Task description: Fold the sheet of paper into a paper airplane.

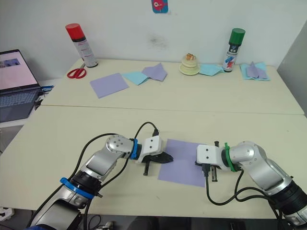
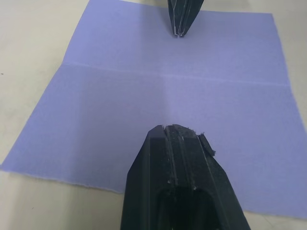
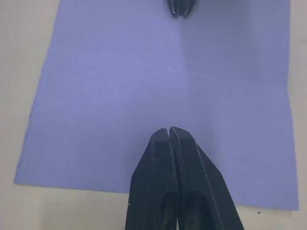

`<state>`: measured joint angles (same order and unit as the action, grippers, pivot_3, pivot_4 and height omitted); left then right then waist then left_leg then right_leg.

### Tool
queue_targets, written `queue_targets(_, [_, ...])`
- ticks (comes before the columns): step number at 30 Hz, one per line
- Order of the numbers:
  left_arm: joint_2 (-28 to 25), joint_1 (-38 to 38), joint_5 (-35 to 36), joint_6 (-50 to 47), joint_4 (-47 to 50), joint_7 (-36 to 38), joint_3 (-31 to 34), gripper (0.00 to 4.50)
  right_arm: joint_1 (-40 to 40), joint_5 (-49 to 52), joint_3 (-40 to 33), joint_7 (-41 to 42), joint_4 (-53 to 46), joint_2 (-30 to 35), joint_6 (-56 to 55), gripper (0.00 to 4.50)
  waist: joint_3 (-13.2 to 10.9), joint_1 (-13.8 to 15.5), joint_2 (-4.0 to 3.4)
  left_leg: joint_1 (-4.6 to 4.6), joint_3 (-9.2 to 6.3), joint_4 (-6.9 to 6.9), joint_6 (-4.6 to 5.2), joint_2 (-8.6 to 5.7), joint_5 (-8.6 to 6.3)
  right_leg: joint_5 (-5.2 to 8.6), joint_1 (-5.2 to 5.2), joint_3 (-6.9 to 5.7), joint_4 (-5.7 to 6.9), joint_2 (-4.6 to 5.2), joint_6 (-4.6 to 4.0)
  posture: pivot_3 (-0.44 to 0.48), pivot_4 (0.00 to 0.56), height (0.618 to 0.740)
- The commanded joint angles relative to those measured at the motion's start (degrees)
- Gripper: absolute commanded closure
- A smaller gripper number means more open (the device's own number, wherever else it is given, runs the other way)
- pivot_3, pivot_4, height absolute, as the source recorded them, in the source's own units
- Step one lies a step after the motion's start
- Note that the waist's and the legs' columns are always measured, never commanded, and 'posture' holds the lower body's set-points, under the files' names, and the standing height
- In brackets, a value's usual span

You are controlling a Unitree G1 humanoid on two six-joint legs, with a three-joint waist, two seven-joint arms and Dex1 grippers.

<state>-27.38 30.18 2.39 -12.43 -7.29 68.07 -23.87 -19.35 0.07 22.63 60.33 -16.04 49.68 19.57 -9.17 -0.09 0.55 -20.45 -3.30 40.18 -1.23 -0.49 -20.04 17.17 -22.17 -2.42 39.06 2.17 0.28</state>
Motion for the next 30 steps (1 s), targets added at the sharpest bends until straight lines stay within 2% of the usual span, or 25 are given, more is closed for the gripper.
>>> queue_targets(1, [-0.44,-1.14,-0.02,-0.99,1.60,-0.11,-0.12,4.50,0.86,-3.04,-0.04,-1.78,3.33,-0.66,-1.36,4.47,0.04,-0.03,0.06,0.07,0.00,0.00,0.00,0.01,0.00,0.00,0.05,0.00,0.01,-0.01,0.00,0.000,0.150,0.717])
queue_targets(6, [-0.48,-2.74,0.20,-2.31,4.31,-0.54,-0.29,4.50,-0.86,-4.26,-0.66,-3.67,4.23,-4.05,-1.74,4.47,0.10,-0.13,0.13,0.36,0.05,-0.08,0.00,0.02,0.00,0.00,0.25,0.07,0.03,-0.03,0.00,0.000,0.150,0.717])
queue_targets(22, [0.04,-2.90,2.22,-4.99,5.82,-3.78,2.47,4.50,-0.37,-7.40,-0.63,-8.36,8.04,-10.96,-3.29,4.47,0.10,-0.11,0.13,0.41,0.10,-0.12,0.00,0.02,0.00,0.00,0.26,0.13,0.01,-0.03,0.00,0.000,0.150,0.717])
queue_targets(30, [-0.05,-2.83,1.95,-4.68,4.42,-4.64,2.27,4.50,-0.85,-3.08,-5.77,-9.45,1.79,-13.05,-3.03,4.47,0.09,-0.04,0.13,0.19,0.12,-0.14,0.00,0.03,0.00,0.00,0.04,0.15,0.02,-0.04,0.00,0.000,0.150,0.717])
